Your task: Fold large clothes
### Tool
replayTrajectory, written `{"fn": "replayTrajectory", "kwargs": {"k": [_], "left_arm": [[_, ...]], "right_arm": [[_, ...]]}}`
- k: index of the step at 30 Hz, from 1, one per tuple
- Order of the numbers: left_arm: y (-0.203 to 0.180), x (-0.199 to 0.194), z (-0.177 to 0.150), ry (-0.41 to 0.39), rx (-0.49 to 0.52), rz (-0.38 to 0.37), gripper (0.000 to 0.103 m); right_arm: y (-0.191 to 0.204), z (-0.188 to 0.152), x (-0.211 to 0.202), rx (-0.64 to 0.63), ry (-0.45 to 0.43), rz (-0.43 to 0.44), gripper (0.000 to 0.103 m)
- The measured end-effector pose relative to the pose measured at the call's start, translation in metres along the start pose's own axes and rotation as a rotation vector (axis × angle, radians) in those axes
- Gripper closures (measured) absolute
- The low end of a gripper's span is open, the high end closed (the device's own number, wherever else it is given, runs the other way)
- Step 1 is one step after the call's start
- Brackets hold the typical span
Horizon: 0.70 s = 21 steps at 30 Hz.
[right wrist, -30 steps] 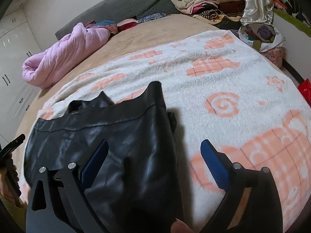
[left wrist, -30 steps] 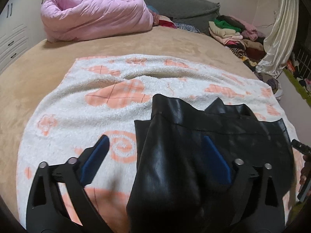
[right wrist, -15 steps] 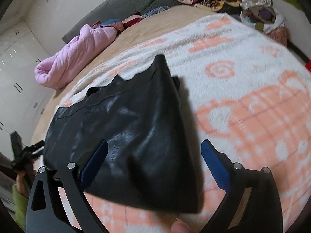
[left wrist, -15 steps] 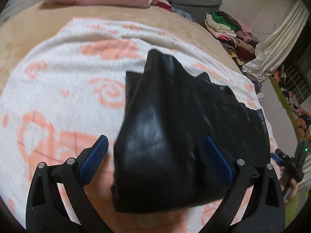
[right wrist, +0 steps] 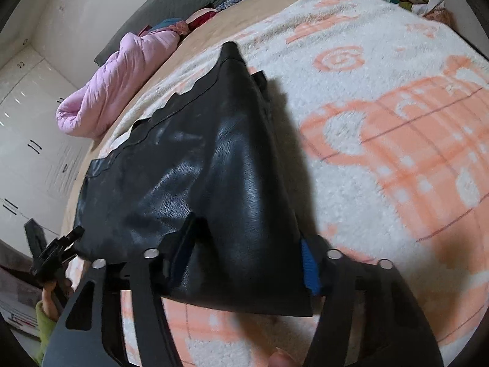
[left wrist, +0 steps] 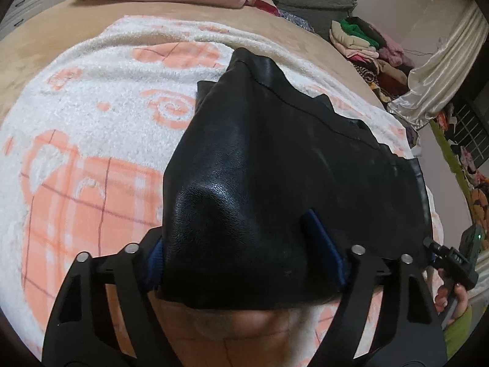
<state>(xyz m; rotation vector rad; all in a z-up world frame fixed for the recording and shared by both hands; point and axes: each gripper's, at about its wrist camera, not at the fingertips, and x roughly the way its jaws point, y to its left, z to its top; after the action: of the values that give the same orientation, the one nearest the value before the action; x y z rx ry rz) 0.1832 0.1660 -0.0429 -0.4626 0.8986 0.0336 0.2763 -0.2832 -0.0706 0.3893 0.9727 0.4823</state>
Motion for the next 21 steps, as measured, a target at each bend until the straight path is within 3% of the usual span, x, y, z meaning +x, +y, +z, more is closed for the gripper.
{"fn": "replayTrajectory", "kwargs": {"k": [7,11,16,21], "left_arm": [[-0.018,-0.013,-0.027,-0.02,0.018,0.023,0.033],[-0.017,-0.009,-0.022,-0.011,0.008,0.019,0.029],[-0.016,-0.009,-0.019,-0.004,0.007,0.021,0.024],[-0.014,-0.01,-0.015,0.003,0.003,0.025,0.018]], "right_arm": [[-0.021,0.012,-0.001,0.024,-0.008,-0.042,0.049],[-0.009,0.012,-0.007,-0.038,-0.028,-0.122,0.037],[0.015,0.011,-0.034,-0.126,-0.158,-0.213,0.023],[0.061,0.0,-0.046,-0.273,-0.241,-0.185,0.022]]}}
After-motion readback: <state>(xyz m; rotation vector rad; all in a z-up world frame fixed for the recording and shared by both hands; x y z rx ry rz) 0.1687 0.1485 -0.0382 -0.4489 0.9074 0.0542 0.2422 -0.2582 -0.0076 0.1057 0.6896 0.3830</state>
